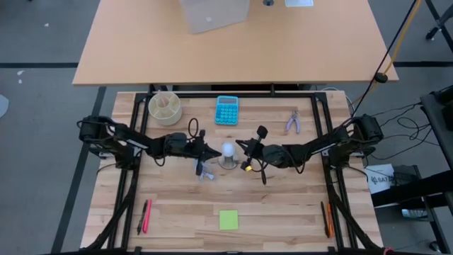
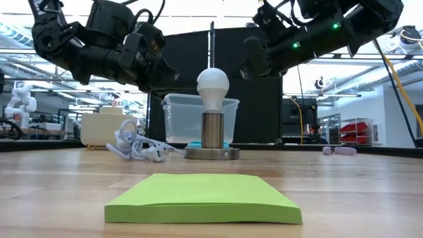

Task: Screw lightbulb
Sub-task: Insert the lightbulb into the lamp

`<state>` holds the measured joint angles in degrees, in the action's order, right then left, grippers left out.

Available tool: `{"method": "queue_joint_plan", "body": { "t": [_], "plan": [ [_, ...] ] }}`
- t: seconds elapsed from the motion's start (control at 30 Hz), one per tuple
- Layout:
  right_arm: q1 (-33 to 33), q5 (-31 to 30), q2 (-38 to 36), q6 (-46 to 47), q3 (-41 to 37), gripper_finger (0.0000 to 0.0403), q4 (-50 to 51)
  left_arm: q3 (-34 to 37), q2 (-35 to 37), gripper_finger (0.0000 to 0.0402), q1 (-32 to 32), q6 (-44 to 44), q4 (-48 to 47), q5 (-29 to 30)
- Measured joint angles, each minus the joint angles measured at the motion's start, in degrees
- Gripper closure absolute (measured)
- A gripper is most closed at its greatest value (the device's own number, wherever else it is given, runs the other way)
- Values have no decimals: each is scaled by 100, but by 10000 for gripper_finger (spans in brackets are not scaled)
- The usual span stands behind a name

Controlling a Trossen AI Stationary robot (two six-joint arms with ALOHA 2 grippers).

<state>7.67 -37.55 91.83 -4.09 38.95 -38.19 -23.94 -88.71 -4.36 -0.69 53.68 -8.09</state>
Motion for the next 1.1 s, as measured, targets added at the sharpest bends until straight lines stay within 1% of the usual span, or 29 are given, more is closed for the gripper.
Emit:
{"method": "queue_joint_plan", "body": {
  "t": [0.2,0.37,0.43,0.57,0.7,0.8,1.1],
  "plan": [
    [-92,171,3,185,64,403,215,0,0,401,-64,9,-2,9],
    [-97,189,12,350,64,403,203,0,0,401,-69,15,-1,10],
    [-97,211,72,386,64,403,106,0,0,401,-66,20,-1,10],
    [-158,453,301,545,64,403,-177,0,0,401,-66,20,-6,9],
    [-168,445,504,622,65,403,-301,0,0,401,-66,15,-10,10],
    [-150,442,527,627,66,403,-367,0,0,401,-63,2,-51,103],
    [81,306,527,530,64,403,-329,0,-2,401,-181,-117,-204,104]
  ]
}}
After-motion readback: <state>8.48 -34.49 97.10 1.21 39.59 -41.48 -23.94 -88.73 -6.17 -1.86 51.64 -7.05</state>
